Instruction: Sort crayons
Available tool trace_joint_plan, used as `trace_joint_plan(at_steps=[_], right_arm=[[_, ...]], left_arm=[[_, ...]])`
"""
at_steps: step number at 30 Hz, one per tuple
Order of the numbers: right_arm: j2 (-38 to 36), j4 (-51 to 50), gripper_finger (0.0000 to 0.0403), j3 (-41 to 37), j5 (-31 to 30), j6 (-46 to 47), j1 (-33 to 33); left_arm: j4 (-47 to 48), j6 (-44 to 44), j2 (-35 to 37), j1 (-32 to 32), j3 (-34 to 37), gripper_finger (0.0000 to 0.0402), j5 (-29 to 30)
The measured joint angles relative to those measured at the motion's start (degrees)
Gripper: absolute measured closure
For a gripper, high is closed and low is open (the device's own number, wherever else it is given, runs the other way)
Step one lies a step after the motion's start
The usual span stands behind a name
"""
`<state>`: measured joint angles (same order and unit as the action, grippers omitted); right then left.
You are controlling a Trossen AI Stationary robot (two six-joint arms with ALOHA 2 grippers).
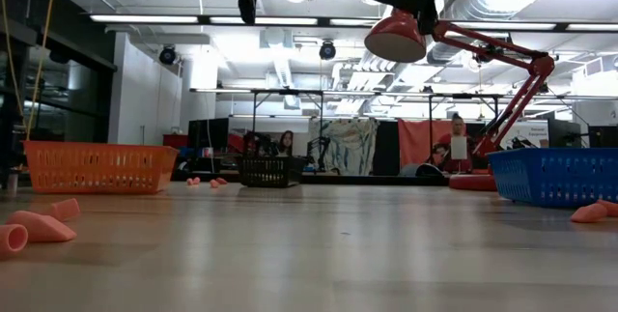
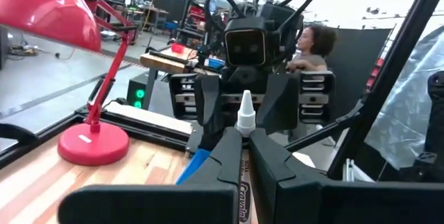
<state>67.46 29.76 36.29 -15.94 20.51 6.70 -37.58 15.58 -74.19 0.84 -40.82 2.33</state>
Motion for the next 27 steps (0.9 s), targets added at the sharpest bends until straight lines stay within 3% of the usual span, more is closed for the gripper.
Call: trace_joint_plan(at_steps=[5, 8, 18, 24, 27], right_arm=[[0.3, -0.1, 0.0214, 0.0, 0.0, 0.3, 0.0], [0.4, -0.4, 0.0214, 0.0, 0.0, 0.3, -0.3], [0.4, -5.8, 0.0214, 0.0, 0.0, 1.9, -0.5], [0.4, -9.4, 0.0214, 0.0, 0.0, 2.6, -0.5], [0.4, -9.4, 0.0214, 0.0, -0.1, 2.6, -0.9]], left_arm=[[1.3, -1.0, 0.0, 0.0, 0.0, 0.0401, 0.0], [7.8, -0.7, 1.1, 1.4, -0.4, 0.0401, 0.0], [69.5, -9.3, 4.8, 7.4, -14.8, 0.0401, 2.4], [93.7, -8.7, 4.7, 7.2, -15.0, 0.0401, 3.1], [98.2, -7.0, 4.5, 7.0, -12.3, 0.0401, 5.2]])
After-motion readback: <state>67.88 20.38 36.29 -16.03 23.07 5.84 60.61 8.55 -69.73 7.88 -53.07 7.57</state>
